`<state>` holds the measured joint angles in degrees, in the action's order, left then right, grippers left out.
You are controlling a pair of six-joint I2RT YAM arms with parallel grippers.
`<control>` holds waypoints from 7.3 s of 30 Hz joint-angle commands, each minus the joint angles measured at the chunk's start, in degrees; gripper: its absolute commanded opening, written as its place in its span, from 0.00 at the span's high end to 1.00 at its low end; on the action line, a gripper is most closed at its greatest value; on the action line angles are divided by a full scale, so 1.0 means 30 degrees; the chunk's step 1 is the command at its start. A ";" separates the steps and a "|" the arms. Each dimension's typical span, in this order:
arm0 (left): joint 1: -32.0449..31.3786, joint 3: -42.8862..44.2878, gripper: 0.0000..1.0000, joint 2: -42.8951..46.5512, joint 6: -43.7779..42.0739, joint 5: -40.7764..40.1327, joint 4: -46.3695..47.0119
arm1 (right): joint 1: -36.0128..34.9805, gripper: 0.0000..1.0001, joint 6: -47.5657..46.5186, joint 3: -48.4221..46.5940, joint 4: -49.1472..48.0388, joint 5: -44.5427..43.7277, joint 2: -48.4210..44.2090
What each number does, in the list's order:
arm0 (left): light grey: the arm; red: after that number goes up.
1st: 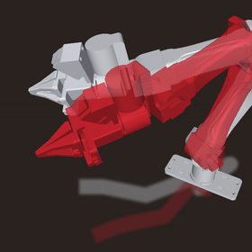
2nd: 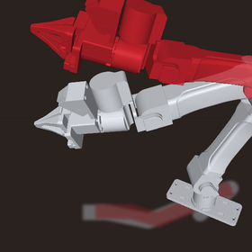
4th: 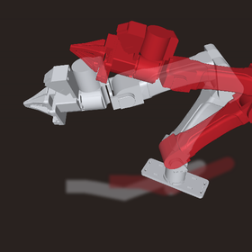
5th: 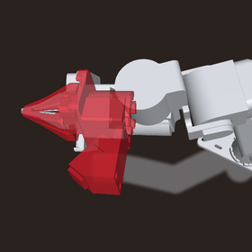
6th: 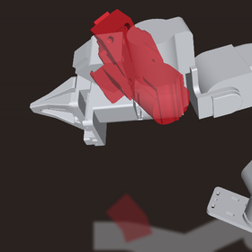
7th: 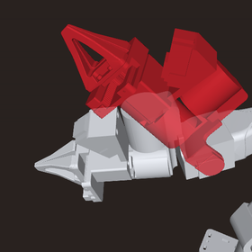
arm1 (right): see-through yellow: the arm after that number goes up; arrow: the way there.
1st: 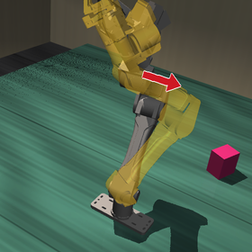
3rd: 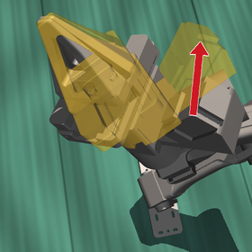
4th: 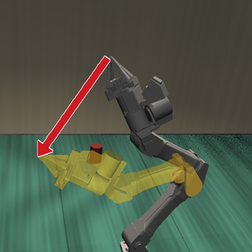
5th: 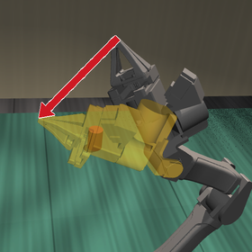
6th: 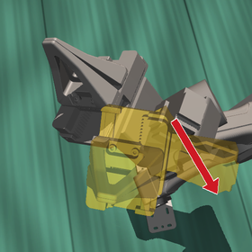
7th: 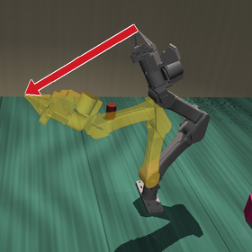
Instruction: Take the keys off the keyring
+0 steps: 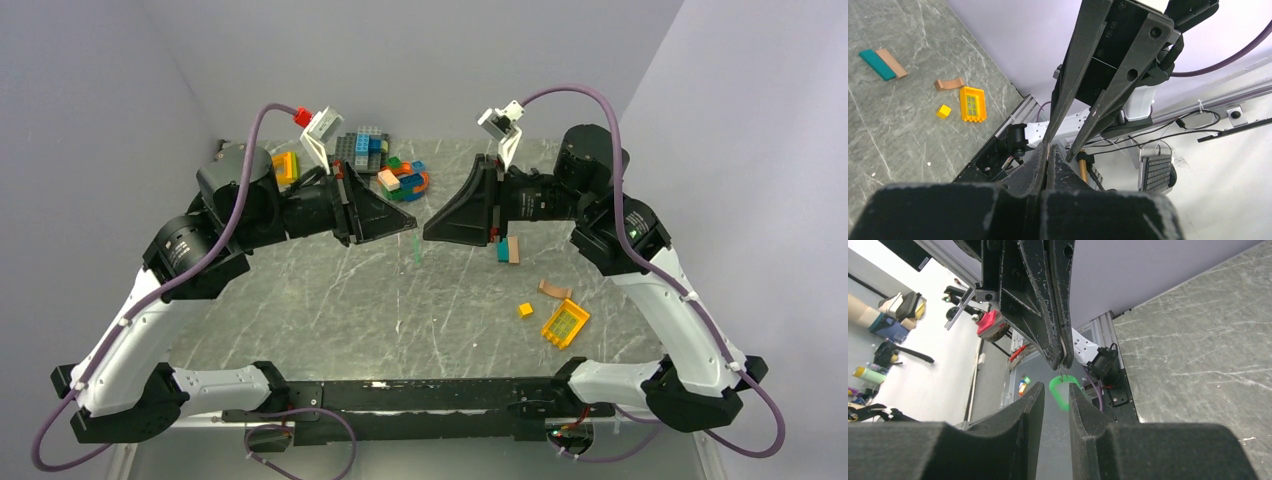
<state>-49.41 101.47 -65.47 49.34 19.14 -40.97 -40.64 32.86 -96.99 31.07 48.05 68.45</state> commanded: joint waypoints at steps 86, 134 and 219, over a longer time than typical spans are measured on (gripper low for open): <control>-0.0107 -0.0314 1.00 0.0701 0.0397 -0.0837 0.4173 | -0.0566 1.00 0.6503 0.4261 -0.9672 -0.3333 -0.1697; -0.0817 0.1679 1.00 -0.0954 -0.1240 -0.4636 0.9239 | -0.0348 0.00 0.5879 0.2439 -1.0652 -0.8077 -0.2575; 0.0888 -0.0932 1.00 0.0648 0.9320 -0.5498 0.1398 | 0.0728 0.52 0.2731 -0.2574 -0.0514 -0.1876 0.2456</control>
<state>-46.89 99.63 -65.56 74.22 1.96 -39.07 -38.61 41.34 -105.69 30.74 40.91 77.49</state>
